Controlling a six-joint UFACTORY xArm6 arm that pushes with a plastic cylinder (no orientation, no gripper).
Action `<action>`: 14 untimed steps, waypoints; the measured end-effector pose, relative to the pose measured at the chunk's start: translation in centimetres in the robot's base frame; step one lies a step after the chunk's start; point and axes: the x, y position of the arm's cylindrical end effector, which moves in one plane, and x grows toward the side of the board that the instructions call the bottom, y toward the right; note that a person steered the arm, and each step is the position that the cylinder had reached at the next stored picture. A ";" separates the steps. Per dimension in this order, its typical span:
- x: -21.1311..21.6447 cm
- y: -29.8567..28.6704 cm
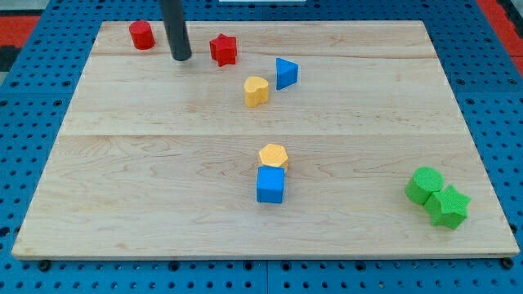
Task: Push the red circle into the red star
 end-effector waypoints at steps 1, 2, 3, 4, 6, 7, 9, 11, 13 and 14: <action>-2.3 5.0; -2.8 7.6; -1.3 0.3; -0.2 -10.2; -9.1 -13.8; -5.6 -12.2; -5.8 -8.9; -8.8 -8.0; -5.4 0.0; -3.9 2.9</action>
